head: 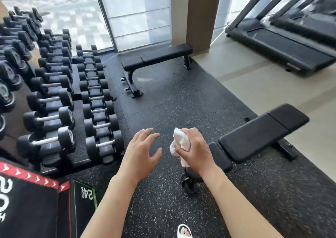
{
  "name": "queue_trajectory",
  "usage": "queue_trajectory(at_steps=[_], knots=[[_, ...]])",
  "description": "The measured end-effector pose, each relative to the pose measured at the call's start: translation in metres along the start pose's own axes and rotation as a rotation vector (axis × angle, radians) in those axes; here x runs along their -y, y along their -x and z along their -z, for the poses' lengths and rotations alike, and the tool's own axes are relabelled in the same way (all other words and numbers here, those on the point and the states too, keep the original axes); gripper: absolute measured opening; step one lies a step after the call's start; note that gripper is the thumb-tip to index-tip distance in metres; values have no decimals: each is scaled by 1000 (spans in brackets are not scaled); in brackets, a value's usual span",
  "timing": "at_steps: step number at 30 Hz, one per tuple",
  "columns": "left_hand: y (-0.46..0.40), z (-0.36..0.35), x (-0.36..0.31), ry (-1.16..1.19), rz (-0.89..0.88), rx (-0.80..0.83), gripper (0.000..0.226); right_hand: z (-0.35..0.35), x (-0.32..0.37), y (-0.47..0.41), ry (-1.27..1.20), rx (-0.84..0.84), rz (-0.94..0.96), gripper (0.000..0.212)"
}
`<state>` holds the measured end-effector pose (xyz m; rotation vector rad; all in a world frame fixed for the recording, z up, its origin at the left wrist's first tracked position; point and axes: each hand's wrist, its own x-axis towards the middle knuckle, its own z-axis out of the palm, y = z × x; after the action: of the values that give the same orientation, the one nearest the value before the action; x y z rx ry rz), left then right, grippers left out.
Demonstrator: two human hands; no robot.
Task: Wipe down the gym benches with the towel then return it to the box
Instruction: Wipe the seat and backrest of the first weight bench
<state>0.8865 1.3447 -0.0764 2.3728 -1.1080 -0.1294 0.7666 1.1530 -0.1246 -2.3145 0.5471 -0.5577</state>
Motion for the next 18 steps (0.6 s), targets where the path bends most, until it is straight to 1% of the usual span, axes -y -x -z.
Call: queue_trajectory(at_steps=[10,18], knots=[[2,-24,-26,111,-148,73,53,40,-7,54,108,-142,-171,56],[10,-36,-52,183,-222,110,54,68,-8,93,179,-192,-257,52]])
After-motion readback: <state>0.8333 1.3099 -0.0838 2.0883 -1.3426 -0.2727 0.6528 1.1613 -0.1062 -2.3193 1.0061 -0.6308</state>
